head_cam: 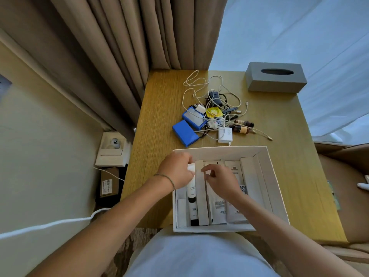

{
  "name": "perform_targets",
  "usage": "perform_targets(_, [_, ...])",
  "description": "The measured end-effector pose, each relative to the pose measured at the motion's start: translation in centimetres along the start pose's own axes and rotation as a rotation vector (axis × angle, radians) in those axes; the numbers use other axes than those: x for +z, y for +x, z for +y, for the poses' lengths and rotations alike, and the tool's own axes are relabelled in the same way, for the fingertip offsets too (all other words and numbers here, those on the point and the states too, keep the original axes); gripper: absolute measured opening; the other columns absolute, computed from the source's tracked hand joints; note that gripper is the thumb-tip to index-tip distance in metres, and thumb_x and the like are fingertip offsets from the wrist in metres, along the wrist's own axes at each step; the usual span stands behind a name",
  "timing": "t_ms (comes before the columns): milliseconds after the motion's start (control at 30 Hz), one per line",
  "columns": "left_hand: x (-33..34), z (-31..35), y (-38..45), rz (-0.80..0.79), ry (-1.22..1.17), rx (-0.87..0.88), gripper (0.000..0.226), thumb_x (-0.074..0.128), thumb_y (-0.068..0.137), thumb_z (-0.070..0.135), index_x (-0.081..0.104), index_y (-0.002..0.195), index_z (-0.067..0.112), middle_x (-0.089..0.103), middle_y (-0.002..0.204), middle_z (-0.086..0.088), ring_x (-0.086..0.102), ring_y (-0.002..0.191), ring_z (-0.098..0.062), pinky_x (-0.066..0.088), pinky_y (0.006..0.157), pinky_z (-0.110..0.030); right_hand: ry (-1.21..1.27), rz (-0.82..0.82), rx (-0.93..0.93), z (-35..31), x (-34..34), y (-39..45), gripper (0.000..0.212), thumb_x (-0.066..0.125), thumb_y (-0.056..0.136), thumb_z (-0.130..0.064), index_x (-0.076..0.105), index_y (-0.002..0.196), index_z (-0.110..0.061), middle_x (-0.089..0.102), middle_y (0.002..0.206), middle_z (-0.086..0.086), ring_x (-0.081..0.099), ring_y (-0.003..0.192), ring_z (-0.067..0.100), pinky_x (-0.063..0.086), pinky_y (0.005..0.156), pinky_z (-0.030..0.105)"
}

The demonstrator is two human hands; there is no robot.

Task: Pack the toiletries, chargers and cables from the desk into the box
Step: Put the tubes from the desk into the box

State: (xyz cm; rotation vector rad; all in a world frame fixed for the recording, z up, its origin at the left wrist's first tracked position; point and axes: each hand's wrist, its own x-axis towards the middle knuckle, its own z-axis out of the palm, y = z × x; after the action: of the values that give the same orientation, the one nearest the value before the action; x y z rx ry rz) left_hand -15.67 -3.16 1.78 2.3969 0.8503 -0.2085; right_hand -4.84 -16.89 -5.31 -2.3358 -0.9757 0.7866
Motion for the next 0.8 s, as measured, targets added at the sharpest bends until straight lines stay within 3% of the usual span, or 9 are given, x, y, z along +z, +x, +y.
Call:
perform_targets(33, [0.3, 0.4, 0.3, -0.020, 0.089, 0.010, 0.013, 0.073, 0.082, 0.020, 0.061, 0.080, 0.025, 0.060, 0.077, 0.007, 0.060, 0.073, -0.013, 0.048, 0.056, -0.024, 0.013, 0.000, 0.003, 0.2, -0.5, 0.0, 0.026, 0.062, 0.095, -0.019, 0.072, 0.116, -0.030, 0.072, 0.090, -0.014, 0.059, 0.072, -0.001, 0.053, 0.068, 0.023])
perform_targets(167, [2.2, 1.7, 1.3, -0.125, 0.308, 0.015, 0.006, 0.066, 0.085, 0.014, 0.063, 0.086, 0.019, 0.058, 0.076, 0.000, 0.058, 0.069, -0.016, 0.053, 0.062, -0.029, 0.090, 0.001, 0.016, 0.8, -1.5, 0.1, 0.025, 0.061, 0.094, -0.016, 0.073, 0.112, -0.028, 0.055, 0.062, -0.018, 0.057, 0.058, 0.003, 0.046, 0.056, 0.023])
perform_targets(367, [4.9, 1.9, 1.5, -0.286, 0.260, -0.087, 0.007, 0.063, 0.088, 0.009, 0.064, 0.091, 0.015, 0.062, 0.083, -0.004, 0.061, 0.076, -0.019, 0.058, 0.075, -0.034, 0.155, -0.039, 0.017, 1.0, -2.2, 0.2, 0.026, 0.058, 0.095, -0.014, 0.073, 0.112, -0.027, 0.065, 0.071, -0.003, 0.064, 0.066, 0.015, 0.055, 0.063, 0.032])
perform_targets(467, [5.5, 1.4, 1.2, -0.321, 0.287, -0.121, 0.010, 0.063, 0.087, 0.009, 0.067, 0.095, 0.013, 0.065, 0.088, -0.005, 0.064, 0.081, -0.022, 0.060, 0.080, -0.038, 0.179, -0.049, 0.021, 1.6, -2.5, 0.4, 0.026, 0.058, 0.096, -0.013, 0.073, 0.113, -0.026, 0.060, 0.063, -0.008, 0.057, 0.056, 0.008, 0.048, 0.054, 0.023])
perform_targets(633, [6.3, 1.4, 0.4, -0.280, 0.507, -0.081, 0.025, 0.069, 0.084, 0.011, 0.067, 0.108, 0.015, 0.065, 0.103, -0.006, 0.064, 0.094, -0.024, 0.056, 0.080, -0.036, 0.198, -0.093, 0.018, 2.1, -3.6, 1.0, 0.026, 0.057, 0.097, -0.015, 0.072, 0.114, -0.028, 0.064, 0.065, -0.007, 0.059, 0.053, -0.002, 0.042, 0.048, 0.012])
perform_targets(800, [5.5, 2.7, 0.2, -0.103, 0.476, -0.056, 0.015, 0.060, 0.093, 0.025, 0.067, 0.105, 0.019, 0.067, 0.099, -0.004, 0.064, 0.093, -0.024, 0.052, 0.073, -0.036, 0.210, -0.112, -0.038, 1.2, -6.4, 2.3, 0.025, 0.058, 0.097, -0.015, 0.072, 0.108, -0.032, 0.069, 0.068, -0.004, 0.065, 0.062, 0.012, 0.058, 0.063, 0.031])
